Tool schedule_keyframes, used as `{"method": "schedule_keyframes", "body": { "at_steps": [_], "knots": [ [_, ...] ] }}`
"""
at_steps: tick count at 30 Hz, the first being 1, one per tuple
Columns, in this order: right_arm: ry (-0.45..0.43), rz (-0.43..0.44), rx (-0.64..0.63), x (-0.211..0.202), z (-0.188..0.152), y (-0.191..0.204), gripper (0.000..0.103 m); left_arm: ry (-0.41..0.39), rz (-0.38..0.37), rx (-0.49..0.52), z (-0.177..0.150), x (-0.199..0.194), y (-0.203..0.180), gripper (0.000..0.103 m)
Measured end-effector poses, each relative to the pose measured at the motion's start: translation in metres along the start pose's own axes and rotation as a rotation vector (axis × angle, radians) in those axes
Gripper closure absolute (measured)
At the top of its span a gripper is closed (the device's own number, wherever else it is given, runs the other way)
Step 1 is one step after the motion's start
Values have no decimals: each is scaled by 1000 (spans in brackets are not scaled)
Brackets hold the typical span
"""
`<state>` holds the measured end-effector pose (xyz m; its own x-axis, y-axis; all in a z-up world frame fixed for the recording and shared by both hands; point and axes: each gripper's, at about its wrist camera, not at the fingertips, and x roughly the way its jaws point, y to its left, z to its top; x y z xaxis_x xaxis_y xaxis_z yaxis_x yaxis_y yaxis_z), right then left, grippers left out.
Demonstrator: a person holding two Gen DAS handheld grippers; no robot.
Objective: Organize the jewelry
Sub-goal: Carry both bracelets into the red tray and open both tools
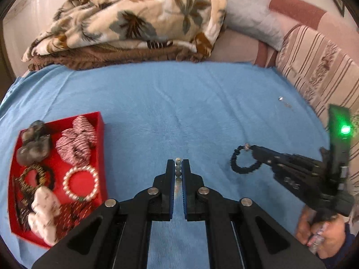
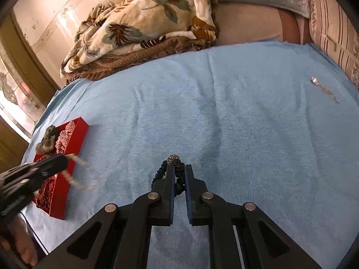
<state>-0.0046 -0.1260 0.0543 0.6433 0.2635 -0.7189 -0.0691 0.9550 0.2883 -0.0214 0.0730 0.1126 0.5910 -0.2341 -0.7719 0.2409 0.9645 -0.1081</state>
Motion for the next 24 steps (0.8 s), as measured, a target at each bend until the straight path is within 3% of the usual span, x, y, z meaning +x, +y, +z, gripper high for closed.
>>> {"method": "schedule_keyframes", "body": {
  "at_steps": [13, 17, 24],
  "knots": [
    [-107, -162, -192, -41, -25, 55, 94, -143, 63, 62, -42, -95, -16, 98],
    [-104, -198, -238, -48, -44, 70, 94, -153, 46, 39, -53, -112, -15, 97],
    [-87, -223, -274, -54, -67, 84, 94, -184, 91, 26, -68, -137, -11, 97]
  ]
}}
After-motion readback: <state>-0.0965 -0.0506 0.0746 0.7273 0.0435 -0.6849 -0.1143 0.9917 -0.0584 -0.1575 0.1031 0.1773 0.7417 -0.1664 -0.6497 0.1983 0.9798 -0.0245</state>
